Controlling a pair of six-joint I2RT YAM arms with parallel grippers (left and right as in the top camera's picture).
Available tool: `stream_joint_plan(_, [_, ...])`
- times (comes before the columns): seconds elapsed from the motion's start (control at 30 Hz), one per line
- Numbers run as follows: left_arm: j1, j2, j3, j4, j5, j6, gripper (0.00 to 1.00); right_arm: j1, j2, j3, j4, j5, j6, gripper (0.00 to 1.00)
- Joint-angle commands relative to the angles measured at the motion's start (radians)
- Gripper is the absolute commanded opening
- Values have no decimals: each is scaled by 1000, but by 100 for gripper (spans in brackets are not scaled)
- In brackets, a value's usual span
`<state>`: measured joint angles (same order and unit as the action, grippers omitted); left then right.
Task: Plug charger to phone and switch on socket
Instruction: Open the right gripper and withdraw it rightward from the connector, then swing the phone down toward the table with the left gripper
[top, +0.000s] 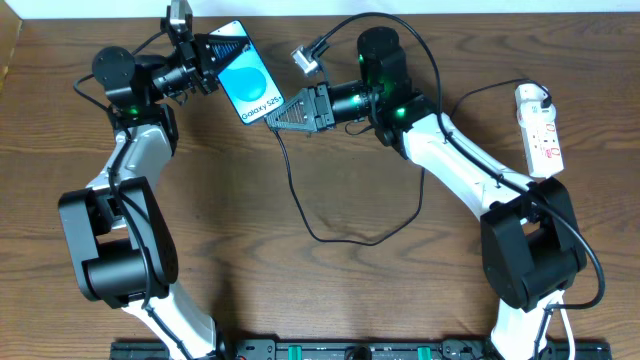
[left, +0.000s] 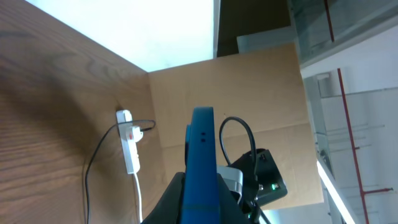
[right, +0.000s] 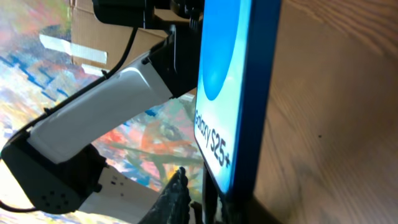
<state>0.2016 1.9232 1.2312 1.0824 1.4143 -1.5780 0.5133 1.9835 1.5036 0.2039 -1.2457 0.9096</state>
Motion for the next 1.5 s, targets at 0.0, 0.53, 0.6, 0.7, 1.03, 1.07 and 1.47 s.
stream_joint_plan(0.0, [-2,-8,16,16,95,17,7,-24,0,19,10,2,-17,24])
stream_joint_plan(0.53, [-45,-5,-20,-12,156,129,7,-168,-1,19,-22,-39,-89,58])
stream_joint_plan(0.6, [-68,3,-38,-47,156,175,7,-176,-1,19,-86,-6,-154,59])
stream_joint_plan(0.7, [-103,24,-53,-106,148,231,7,-186,-1,19,-254,103,-282,60])
stream_joint_plan(1.03, [-190,107,-55,-212,36,303,7,-206,-13,20,-651,430,-526,59])
stream_joint_plan(1.07, [-195,110,-55,-213,29,303,7,-215,-18,20,-665,447,-541,60])
stream_joint_plan(1.47, [-213,118,-55,-296,-86,358,7,-343,-133,122,-1006,752,-706,62])
